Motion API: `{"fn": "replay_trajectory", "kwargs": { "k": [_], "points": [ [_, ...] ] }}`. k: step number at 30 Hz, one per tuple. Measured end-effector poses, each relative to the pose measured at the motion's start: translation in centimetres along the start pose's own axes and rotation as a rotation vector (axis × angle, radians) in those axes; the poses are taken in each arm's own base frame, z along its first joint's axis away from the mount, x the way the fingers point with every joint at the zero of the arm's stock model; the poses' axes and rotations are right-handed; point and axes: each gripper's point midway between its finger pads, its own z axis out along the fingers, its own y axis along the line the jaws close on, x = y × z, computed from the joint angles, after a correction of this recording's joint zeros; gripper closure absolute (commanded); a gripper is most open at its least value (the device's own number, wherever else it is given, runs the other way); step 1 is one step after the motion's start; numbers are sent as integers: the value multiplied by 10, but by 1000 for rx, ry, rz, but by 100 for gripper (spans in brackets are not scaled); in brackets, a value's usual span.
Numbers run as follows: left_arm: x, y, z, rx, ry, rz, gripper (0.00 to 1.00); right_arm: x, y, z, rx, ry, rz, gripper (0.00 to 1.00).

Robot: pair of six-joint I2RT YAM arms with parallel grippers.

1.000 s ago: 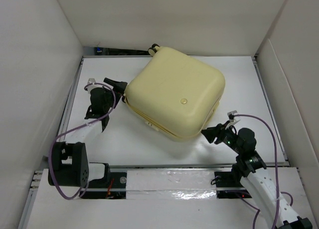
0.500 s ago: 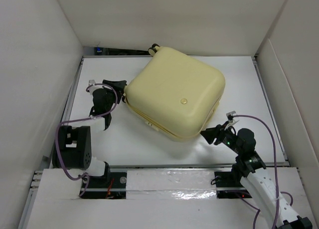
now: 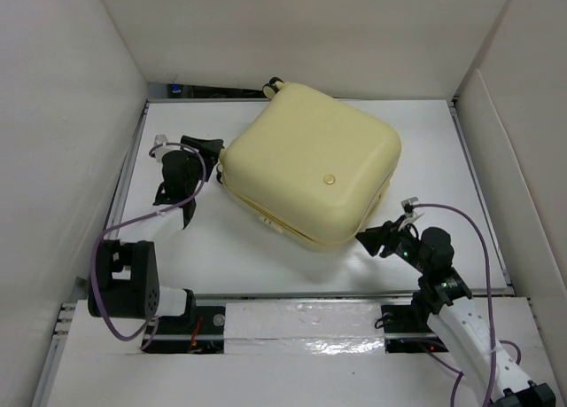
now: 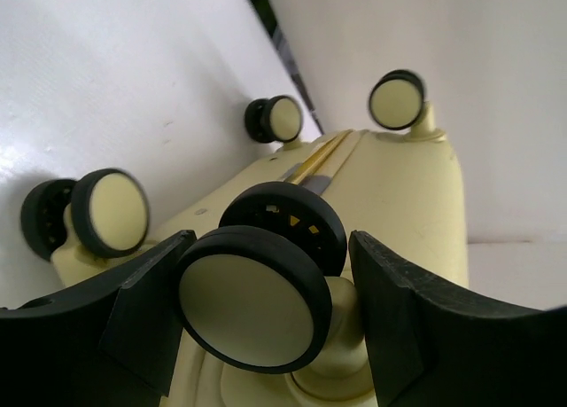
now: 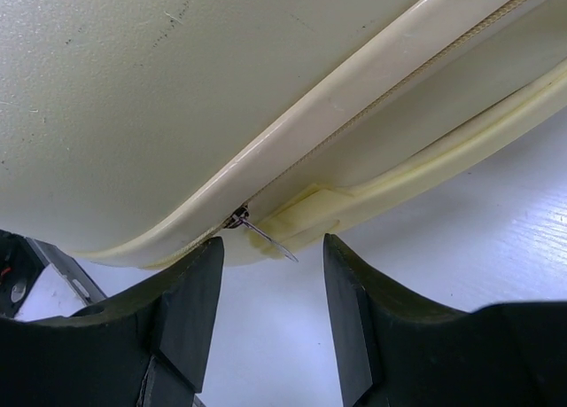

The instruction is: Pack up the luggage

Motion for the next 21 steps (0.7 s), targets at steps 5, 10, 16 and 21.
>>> {"fn": "replay_trajectory", "kwargs": {
  "k": [5,10,16,21],
  "points": [
    [-25,-56,-12,91,-44,41,100,5,-4,3,12,26,13,36],
    [-30,-76,-19,112,-43,66,100,4,-5,5,10,23,8,30],
    [-23,-58,-25,35,-12,77,100,-4,0,3,-6,-12,-10,31],
    [-22,-48,-42,28,-25,82,100,-1,-1,2,-3,-8,-12,31]
  ]
}}
